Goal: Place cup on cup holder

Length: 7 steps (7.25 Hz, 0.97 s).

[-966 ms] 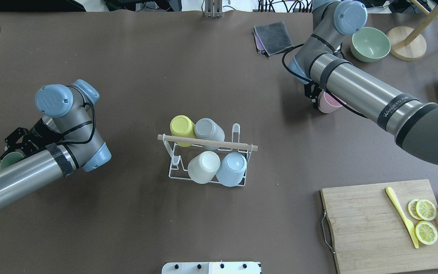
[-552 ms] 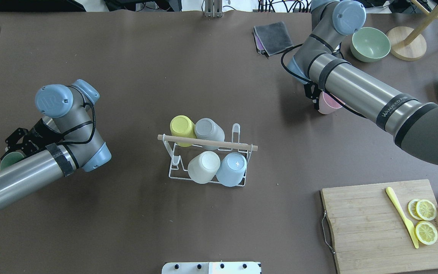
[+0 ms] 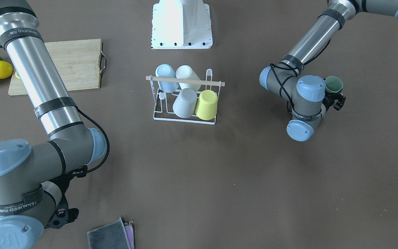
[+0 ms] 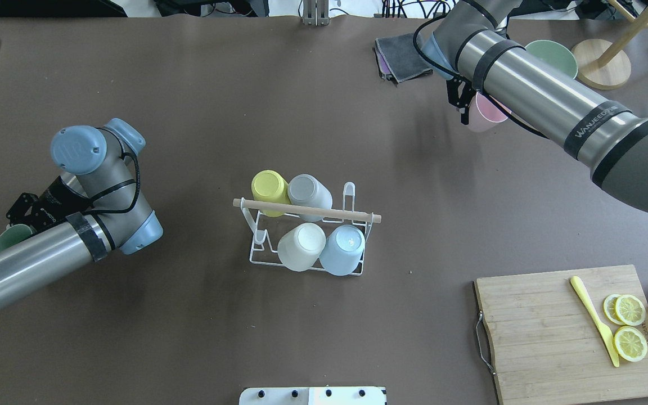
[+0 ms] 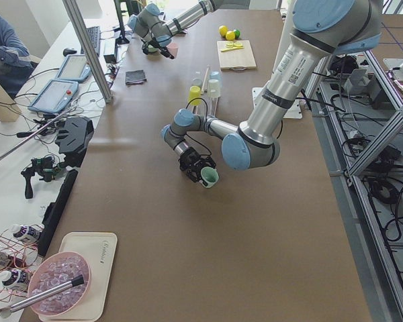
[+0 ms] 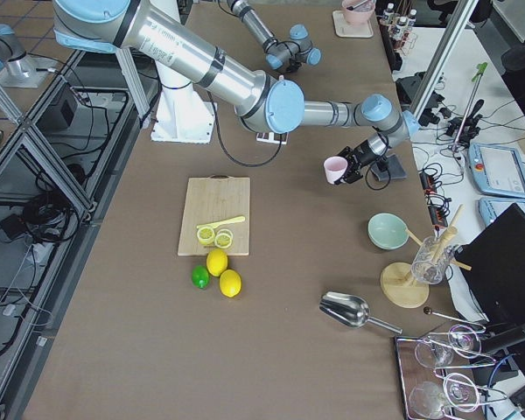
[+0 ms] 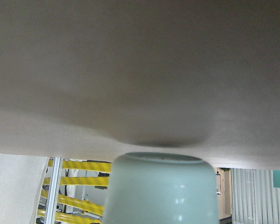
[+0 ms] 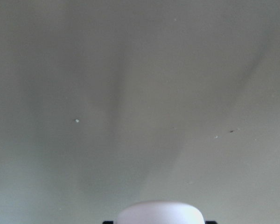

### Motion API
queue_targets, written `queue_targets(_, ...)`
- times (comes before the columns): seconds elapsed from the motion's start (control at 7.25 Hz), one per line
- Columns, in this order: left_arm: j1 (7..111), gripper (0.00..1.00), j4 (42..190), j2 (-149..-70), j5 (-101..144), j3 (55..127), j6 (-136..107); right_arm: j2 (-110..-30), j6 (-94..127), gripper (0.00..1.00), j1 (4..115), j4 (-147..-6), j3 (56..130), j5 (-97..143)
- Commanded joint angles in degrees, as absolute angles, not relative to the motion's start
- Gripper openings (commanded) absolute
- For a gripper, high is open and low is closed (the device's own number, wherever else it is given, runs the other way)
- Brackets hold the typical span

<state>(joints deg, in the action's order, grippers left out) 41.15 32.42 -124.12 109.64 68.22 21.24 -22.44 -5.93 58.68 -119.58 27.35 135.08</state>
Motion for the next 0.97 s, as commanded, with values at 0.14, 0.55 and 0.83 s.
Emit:
queue_targets(0.14,41.9,0.13,32.2,-124.2,109.4,68.3,21.3,-25.9,-5.5,0.0,60.6,-119.3,40.7,134.9)
queue_targets(0.55,48.3,0.13,35.7,-123.2,109.8,76.4,20.5,-28.9,-4.9,0.0,61.7,-114.3,50.3,135.0)
queue_targets(0.83,50.9,0.13,44.8,-120.4,112.0,87.9,16.1,-35.4,-0.9,0.0,61.7,-111.9,64.6,134.6)
